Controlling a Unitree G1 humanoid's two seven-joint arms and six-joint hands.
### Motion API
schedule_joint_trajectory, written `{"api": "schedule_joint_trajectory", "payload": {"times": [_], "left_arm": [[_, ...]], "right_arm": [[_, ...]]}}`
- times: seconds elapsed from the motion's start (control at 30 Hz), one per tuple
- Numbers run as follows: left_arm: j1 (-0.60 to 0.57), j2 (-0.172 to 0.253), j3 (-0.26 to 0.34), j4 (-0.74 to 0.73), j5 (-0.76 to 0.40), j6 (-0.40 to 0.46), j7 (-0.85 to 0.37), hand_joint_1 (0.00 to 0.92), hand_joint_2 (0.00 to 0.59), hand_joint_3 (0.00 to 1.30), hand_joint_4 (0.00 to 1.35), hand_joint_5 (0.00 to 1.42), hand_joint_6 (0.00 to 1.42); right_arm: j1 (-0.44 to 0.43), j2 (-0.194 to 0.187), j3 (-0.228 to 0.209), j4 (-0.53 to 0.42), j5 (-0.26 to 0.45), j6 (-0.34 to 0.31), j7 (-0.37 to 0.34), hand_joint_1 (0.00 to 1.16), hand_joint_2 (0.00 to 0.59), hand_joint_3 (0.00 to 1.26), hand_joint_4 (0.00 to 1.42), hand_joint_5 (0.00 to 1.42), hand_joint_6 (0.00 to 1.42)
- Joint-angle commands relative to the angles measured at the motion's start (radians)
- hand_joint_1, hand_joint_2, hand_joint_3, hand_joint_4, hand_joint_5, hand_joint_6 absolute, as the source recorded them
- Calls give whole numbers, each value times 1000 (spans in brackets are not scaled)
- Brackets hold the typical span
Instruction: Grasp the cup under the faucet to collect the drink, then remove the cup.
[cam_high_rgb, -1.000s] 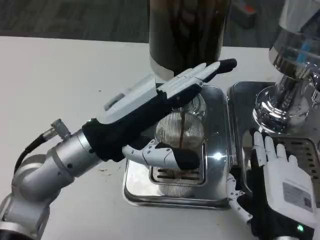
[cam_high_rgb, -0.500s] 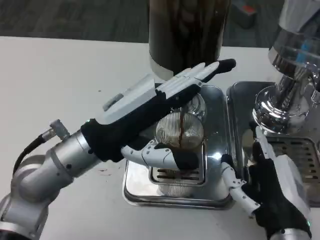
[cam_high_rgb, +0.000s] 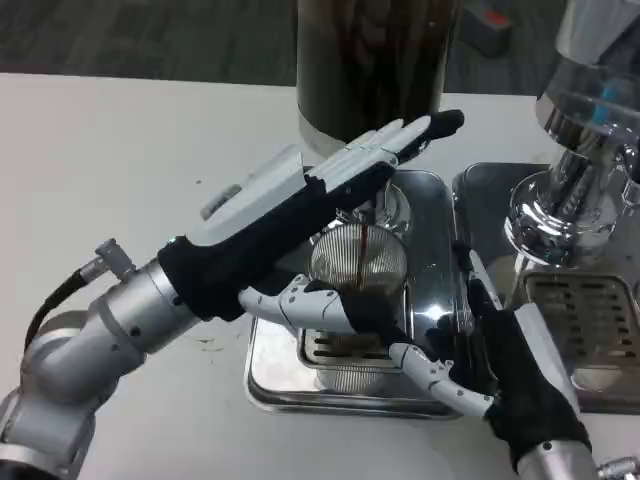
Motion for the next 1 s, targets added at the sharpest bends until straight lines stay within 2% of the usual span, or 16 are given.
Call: {"api": "schedule_joint_trajectory", "payload": {"times": [0.03, 0.27, 0.8, 1.0], "left_arm": [[6, 13, -5, 12, 31, -7, -1, 0, 108, 0, 0, 0, 0], [8, 17, -4, 5, 34, -2, 7, 0, 112, 0, 0, 0, 0], [11, 16, 12, 11, 71, 7, 58, 0, 116, 0, 0, 0, 0], [36, 26, 48, -27, 76, 11, 90, 0, 130, 0, 0, 0, 0]], "right_arm": [[-46, 3, 3, 40, 7, -2, 5, 679, 216, 0, 0, 0, 0], [-83, 12, 0, 86, 18, -11, 3, 681, 215, 0, 0, 0, 0], [-141, 8, -5, 141, 59, -31, 18, 673, 221, 0, 0, 0, 0], [-147, 8, -5, 156, 68, -36, 19, 670, 222, 0, 0, 0, 0]]}}
